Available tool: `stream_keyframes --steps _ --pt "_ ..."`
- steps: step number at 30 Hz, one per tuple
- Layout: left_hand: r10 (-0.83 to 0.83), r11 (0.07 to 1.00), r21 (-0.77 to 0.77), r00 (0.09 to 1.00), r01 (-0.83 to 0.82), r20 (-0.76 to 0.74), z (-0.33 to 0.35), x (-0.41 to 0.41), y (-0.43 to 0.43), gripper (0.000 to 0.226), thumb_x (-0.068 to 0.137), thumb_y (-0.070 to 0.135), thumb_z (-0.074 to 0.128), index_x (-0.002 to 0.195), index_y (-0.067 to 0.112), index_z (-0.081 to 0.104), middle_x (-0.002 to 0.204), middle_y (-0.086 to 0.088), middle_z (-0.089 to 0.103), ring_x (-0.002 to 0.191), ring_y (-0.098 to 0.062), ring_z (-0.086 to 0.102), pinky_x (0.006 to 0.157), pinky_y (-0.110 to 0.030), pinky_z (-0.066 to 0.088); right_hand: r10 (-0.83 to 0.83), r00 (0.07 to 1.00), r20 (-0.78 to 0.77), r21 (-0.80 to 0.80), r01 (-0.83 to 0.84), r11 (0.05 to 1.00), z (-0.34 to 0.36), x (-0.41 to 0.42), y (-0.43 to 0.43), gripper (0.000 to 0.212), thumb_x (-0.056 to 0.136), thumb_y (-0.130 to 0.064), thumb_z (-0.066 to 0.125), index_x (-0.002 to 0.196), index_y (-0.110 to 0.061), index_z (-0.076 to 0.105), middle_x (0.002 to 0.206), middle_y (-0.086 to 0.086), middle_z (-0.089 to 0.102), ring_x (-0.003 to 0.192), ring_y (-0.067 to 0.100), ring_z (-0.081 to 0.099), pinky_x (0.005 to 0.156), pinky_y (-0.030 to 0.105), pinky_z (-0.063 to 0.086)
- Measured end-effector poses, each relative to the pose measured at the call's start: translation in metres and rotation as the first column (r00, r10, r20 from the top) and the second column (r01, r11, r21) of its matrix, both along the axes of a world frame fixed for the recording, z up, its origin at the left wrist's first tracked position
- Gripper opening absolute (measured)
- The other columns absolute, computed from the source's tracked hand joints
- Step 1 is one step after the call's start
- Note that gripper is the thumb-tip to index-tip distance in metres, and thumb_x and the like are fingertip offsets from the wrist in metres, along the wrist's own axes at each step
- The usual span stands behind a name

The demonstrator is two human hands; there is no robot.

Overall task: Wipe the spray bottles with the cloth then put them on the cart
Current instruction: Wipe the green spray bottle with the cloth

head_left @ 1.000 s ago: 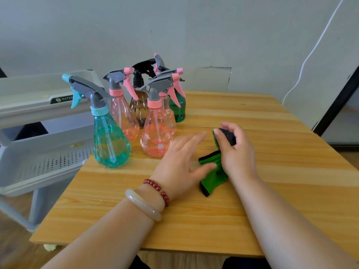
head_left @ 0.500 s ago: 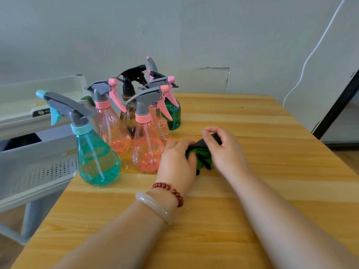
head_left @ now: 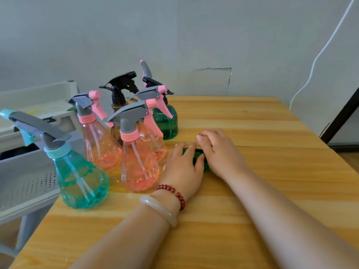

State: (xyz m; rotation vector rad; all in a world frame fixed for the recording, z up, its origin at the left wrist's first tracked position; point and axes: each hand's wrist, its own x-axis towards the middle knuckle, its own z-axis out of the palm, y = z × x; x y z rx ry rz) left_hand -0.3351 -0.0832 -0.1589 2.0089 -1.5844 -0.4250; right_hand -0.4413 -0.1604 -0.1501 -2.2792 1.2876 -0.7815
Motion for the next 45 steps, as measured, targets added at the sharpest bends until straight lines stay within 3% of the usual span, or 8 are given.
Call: stream_keyframes --steps 4,12,17,22,25,29,41,45 --pt "0.008 0.997 0.078 0.993 -0.017 0.117 -0.002 0.001 -0.013 0.056 0.105 0.044 0.031 0.157 0.026 0.019 0.165 -0.004 0.012 0.153 -0.021 0.002 0.123 -0.040 0.010 0.046 0.999 -0.027 -0.105 -0.049 0.993 0.006 -0.002 -0.010 0.043 0.102 -0.041 0.037 0.131 -0.016 0.057 0.131 -0.002 0.053 0.123 0.015 0.047 0.104 0.028 0.038" --pt "0.076 0.997 0.008 0.984 -0.079 0.164 -0.006 0.004 -0.025 0.051 0.104 0.043 0.034 0.151 0.024 0.033 0.159 -0.002 0.028 0.148 -0.020 0.018 0.121 -0.034 0.020 0.128 0.992 0.005 -0.179 -0.125 0.976 0.023 0.011 -0.046 0.041 0.101 -0.041 0.045 0.133 -0.017 0.054 0.132 -0.001 0.054 0.125 0.017 0.048 0.100 0.026 0.037" --pt "0.149 0.988 -0.064 0.978 -0.141 0.144 -0.009 0.005 -0.032 0.046 0.104 0.038 0.039 0.146 0.020 0.042 0.153 0.000 0.037 0.143 -0.016 0.028 0.114 -0.031 0.032 0.227 0.974 -0.003 -0.069 -0.227 0.972 0.036 0.032 -0.071 0.048 0.096 -0.047 0.053 0.139 -0.025 0.048 0.141 -0.006 0.049 0.130 0.011 0.044 0.102 0.027 0.035" --pt "0.190 0.979 -0.099 0.971 -0.177 0.147 -0.013 0.007 -0.038 0.046 0.104 0.037 0.038 0.148 0.022 0.039 0.152 0.001 0.037 0.141 -0.014 0.030 0.110 -0.026 0.035 0.282 0.953 0.110 0.129 -0.295 0.947 0.030 0.054 -0.094 0.069 0.085 -0.047 0.070 0.145 -0.030 0.040 0.146 -0.006 0.046 0.130 0.013 0.046 0.094 0.026 0.037" --pt "0.190 0.979 -0.110 0.970 -0.174 0.155 -0.016 0.007 -0.039 0.045 0.104 0.037 0.038 0.147 0.022 0.040 0.149 0.001 0.039 0.139 -0.015 0.032 0.109 -0.027 0.036 0.342 0.933 0.112 0.237 -0.359 0.903 0.023 0.070 -0.106 0.082 0.080 -0.043 0.077 0.148 -0.026 0.035 0.151 -0.003 0.041 0.137 0.015 0.040 0.104 0.029 0.035" --pt "0.180 0.979 -0.126 0.969 -0.160 0.166 -0.019 0.009 -0.039 0.044 0.104 0.035 0.038 0.145 0.021 0.042 0.145 0.000 0.043 0.137 -0.015 0.034 0.111 -0.028 0.035 0.400 0.900 0.174 0.316 -0.436 0.843 0.014 0.090 -0.112 0.078 0.076 -0.034 0.082 0.142 -0.023 0.041 0.136 -0.008 0.052 0.126 0.007 0.046 0.109 0.031 0.036" --pt "0.189 0.978 -0.127 0.967 -0.169 0.170 -0.019 0.009 -0.040 0.040 0.103 0.036 0.039 0.141 0.022 0.046 0.139 0.001 0.046 0.130 -0.016 0.039 0.106 -0.027 0.036 0.306 0.921 0.242 0.293 -0.370 0.882 0.005 0.068 -0.119 0.062 0.073 -0.038 0.084 0.124 -0.029 0.050 0.125 -0.006 0.062 0.117 0.015 0.059 0.103 0.044 0.047" --pt "0.183 0.979 -0.123 0.968 -0.164 0.170 -0.018 0.009 -0.038 0.042 0.103 0.036 0.038 0.143 0.023 0.044 0.142 0.002 0.045 0.132 -0.014 0.038 0.107 -0.027 0.039 0.248 0.947 0.202 0.296 -0.301 0.907 0.011 0.040 -0.115 0.062 0.076 -0.039 0.081 0.128 -0.030 0.048 0.125 -0.010 0.057 0.118 0.014 0.055 0.099 0.035 0.046"
